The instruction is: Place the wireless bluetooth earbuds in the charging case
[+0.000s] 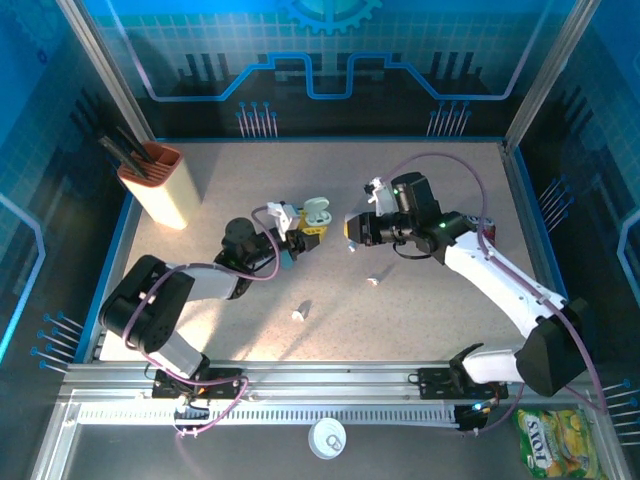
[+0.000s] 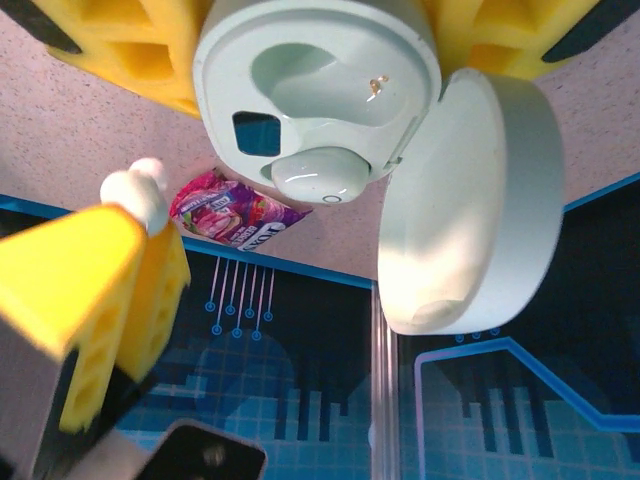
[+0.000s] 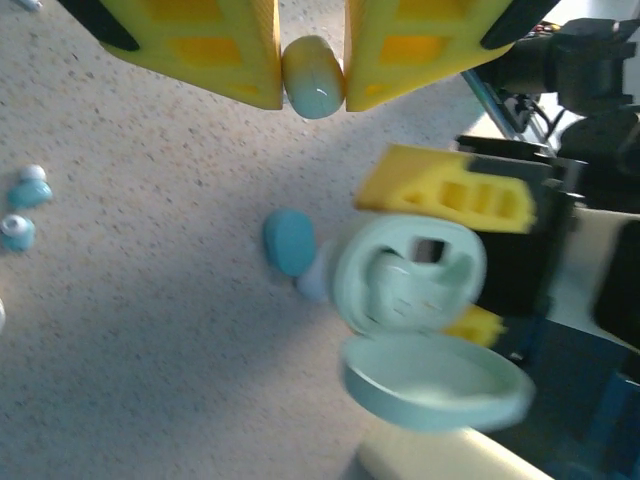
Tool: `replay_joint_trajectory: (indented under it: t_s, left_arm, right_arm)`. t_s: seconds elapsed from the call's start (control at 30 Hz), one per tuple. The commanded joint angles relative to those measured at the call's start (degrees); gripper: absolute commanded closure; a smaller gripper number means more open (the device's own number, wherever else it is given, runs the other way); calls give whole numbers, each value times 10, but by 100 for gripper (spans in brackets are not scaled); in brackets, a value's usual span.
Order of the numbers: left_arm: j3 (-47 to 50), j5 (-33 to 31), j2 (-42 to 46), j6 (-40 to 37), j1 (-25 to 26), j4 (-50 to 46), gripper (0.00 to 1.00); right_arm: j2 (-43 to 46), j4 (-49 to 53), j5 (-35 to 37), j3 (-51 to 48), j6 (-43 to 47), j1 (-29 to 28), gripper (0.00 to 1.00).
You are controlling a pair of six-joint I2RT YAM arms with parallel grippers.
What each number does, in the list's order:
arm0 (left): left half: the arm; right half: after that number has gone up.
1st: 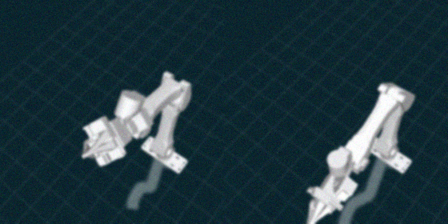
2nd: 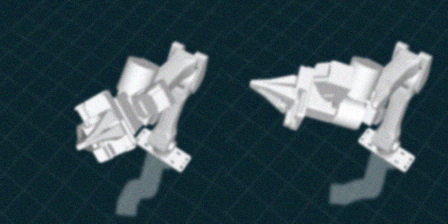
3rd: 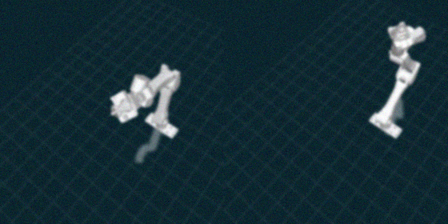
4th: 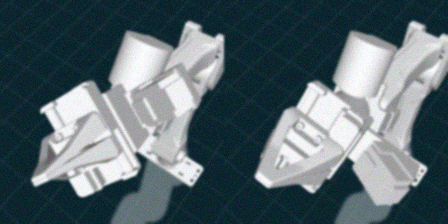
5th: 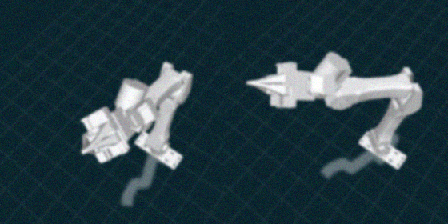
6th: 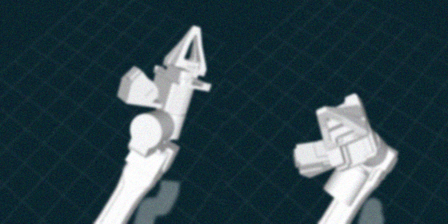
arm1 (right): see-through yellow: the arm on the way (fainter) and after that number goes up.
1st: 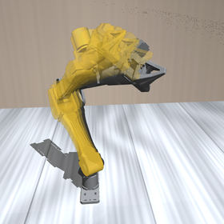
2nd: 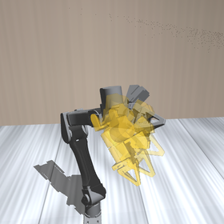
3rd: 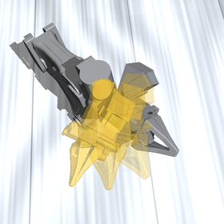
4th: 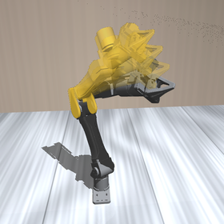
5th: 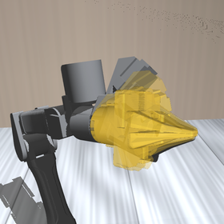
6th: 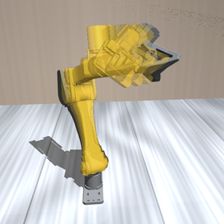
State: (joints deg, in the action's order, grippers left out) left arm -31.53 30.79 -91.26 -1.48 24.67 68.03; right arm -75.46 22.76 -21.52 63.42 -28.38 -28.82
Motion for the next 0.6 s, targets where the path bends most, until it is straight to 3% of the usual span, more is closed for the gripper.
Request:
replay_joint_trajectory:
  t_s: [0.0,0.57]
  left_arm:
    - [-18,-3,-11,-26,15,15,66]
    - [-25,-34,-20,-77,54,20,67]
  right_arm:
    - [13,-18,-26,30,-14,-7,79]
    - [-39,-31,-12,80,-16,-54,79]
